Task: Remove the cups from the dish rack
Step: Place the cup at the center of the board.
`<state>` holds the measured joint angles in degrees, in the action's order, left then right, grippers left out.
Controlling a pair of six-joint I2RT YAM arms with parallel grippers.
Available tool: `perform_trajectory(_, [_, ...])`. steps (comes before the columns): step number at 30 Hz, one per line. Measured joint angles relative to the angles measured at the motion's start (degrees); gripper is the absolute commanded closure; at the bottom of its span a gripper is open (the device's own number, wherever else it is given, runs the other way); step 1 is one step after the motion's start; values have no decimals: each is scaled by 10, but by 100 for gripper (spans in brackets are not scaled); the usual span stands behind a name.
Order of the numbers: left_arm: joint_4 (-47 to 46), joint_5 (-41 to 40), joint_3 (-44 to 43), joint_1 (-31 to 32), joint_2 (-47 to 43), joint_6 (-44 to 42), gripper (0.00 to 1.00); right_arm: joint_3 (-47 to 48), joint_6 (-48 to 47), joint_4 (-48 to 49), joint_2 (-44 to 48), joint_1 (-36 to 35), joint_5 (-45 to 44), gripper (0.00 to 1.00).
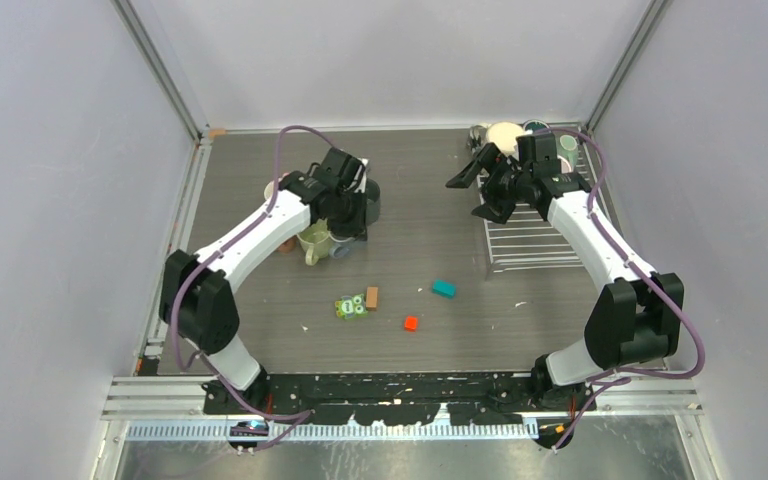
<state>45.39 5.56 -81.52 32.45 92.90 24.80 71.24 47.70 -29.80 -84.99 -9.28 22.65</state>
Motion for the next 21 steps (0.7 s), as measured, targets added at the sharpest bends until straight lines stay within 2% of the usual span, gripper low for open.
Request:
perform_trajectory(9, [16, -34, -38, 5, 72, -28, 100, 5, -13, -13, 0, -3, -11, 0])
perform_trajectory(21, [95, -87, -137, 6, 78, -60, 100, 24, -20, -24, 2, -10, -19, 0])
